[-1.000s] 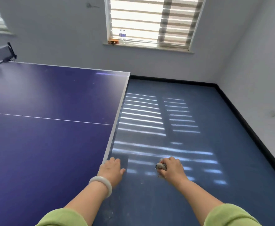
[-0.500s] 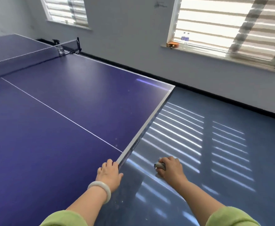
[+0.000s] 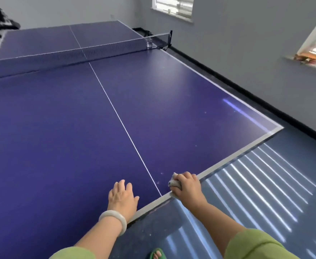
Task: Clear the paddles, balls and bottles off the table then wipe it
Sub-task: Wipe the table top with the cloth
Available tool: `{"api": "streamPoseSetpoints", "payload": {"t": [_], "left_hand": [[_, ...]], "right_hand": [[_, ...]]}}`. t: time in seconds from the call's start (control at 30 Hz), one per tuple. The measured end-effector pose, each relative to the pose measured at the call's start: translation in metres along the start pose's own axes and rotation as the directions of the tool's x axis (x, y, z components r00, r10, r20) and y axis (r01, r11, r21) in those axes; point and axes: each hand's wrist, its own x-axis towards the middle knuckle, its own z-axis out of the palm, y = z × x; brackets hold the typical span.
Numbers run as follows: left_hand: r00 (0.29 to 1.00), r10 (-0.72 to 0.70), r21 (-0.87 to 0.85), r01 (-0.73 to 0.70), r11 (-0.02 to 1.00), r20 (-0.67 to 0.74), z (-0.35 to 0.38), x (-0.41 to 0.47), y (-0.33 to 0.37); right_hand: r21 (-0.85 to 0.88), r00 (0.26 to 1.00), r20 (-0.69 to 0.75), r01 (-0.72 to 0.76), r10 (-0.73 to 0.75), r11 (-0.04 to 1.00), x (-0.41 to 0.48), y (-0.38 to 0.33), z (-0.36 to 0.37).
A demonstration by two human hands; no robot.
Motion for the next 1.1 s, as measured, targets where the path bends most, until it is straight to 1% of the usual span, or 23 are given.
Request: {"api": "streamPoseSetpoints", "payload": {"t": [0.1,0.17,0.27,0.33,0.43,0.53,0.63,0.7,0.73,0.77,0.8,0.87,0.9,0.93,1.0,1.1], "left_hand": [[0.996,-0.088,-0.031,0.087,0.996,-0.022,0.001,0.026,-0.005],[0.989,-0.147,-0.056,0.145,0.988,-0.027,0.004,0.038,-0.008],[0.974,-0.229,-0.085,0.228,0.970,0.001,0.011,0.045,-0.014],[0.967,-0.255,-0.087,0.254,0.963,-0.002,0.016,0.047,-0.019],[0.958,-0.285,-0.096,0.281,0.955,-0.028,0.022,0.052,-0.026],[0.950,-0.307,-0.105,0.300,0.948,-0.057,0.030,0.056,-0.030],[0.942,-0.322,-0.142,0.307,0.941,-0.098,0.044,0.058,-0.028],[0.934,-0.334,-0.144,0.315,0.938,-0.131,0.052,0.059,-0.027],[0.930,-0.335,-0.132,0.317,0.939,-0.153,0.056,0.060,-0.027],[0.925,-0.339,-0.125,0.321,0.939,-0.169,0.057,0.060,-0.027],[0.923,-0.339,-0.121,0.321,0.939,-0.182,0.059,0.060,-0.027],[0.916,-0.343,-0.110,0.326,0.939,-0.210,0.061,0.060,-0.026],[0.913,-0.347,-0.110,0.330,0.937,-0.217,0.062,0.060,-0.025],[0.911,-0.347,-0.115,0.329,0.937,-0.221,0.064,0.059,-0.025],[0.907,-0.350,-0.121,0.330,0.936,-0.236,0.066,0.059,-0.025],[0.900,-0.349,-0.131,0.325,0.937,-0.260,0.066,0.060,-0.024]], "right_hand": [[0.017,0.998,0.001,0.066,-0.066,0.998,0.024,-0.008,0.013],[-0.001,0.993,0.025,0.116,-0.116,0.993,0.032,-0.011,0.023],[-0.079,0.980,0.143,0.149,-0.137,0.986,0.033,-0.006,0.036],[-0.141,0.968,0.184,0.198,-0.170,0.970,0.034,0.002,0.042],[-0.202,0.930,0.201,0.346,-0.307,0.916,0.042,0.011,0.048],[-0.276,0.862,0.289,0.491,-0.416,0.826,0.050,0.016,0.060],[-0.307,0.823,0.305,0.561,-0.479,0.769,0.068,0.017,0.070],[-0.330,0.803,0.325,0.591,-0.499,0.736,0.097,0.014,0.071],[-0.339,0.808,0.323,0.584,-0.492,0.737,0.115,0.013,0.070],[-0.350,0.834,0.309,0.547,-0.457,0.760,0.135,0.012,0.068],[-0.368,0.874,0.285,0.478,-0.393,0.797,0.154,0.012,0.067],[-0.390,0.949,0.226,0.296,-0.221,0.872,0.179,0.010,0.065],[-0.381,0.967,0.198,0.227,-0.160,0.896,0.179,0.006,0.067],[-0.372,0.975,0.172,0.195,-0.139,0.908,0.170,0.002,0.071],[-0.344,0.969,0.155,0.233,-0.190,0.909,0.130,-0.008,0.080],[-0.318,0.926,0.213,0.368,-0.313,0.874,0.086,-0.016,0.090]]}}
